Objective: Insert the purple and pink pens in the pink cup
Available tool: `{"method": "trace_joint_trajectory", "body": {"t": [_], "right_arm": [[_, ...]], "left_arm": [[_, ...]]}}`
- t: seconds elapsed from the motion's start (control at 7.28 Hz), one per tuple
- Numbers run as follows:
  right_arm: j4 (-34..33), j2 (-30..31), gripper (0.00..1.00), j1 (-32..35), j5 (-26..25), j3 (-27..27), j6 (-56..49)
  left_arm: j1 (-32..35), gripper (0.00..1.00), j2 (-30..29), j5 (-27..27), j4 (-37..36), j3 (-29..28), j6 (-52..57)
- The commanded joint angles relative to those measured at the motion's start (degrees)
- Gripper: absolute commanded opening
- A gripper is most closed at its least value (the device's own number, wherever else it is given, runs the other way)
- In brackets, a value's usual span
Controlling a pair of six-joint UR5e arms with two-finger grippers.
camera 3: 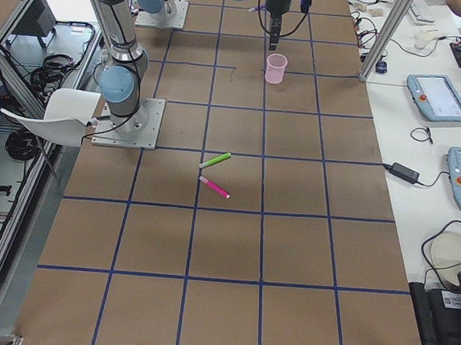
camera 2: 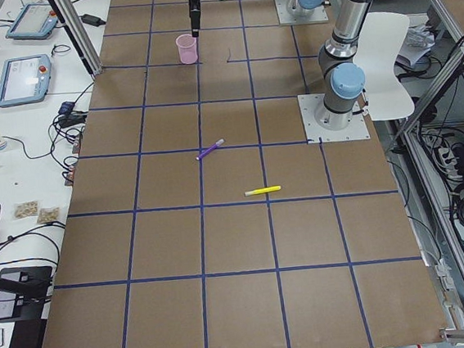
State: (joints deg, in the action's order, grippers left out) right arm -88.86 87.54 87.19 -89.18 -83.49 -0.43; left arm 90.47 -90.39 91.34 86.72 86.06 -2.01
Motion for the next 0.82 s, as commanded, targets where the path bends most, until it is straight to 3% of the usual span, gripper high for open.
{"method": "trace_joint_trajectory", "body": {"t": [0.0,0.69], "right_arm": [[0.09,0.00,1.00,0.00,-0.12,-0.01,-0.28],[0.09,-0.17,1.00,-0.44,0.49,-0.62,-6.40]], "left_arm": [[0.05,1.00,-0.05,0.07,-0.06,0.07,-0.01],[-0.03,1.00,0.04,0.16,-1.29,0.51,0.08]]}}
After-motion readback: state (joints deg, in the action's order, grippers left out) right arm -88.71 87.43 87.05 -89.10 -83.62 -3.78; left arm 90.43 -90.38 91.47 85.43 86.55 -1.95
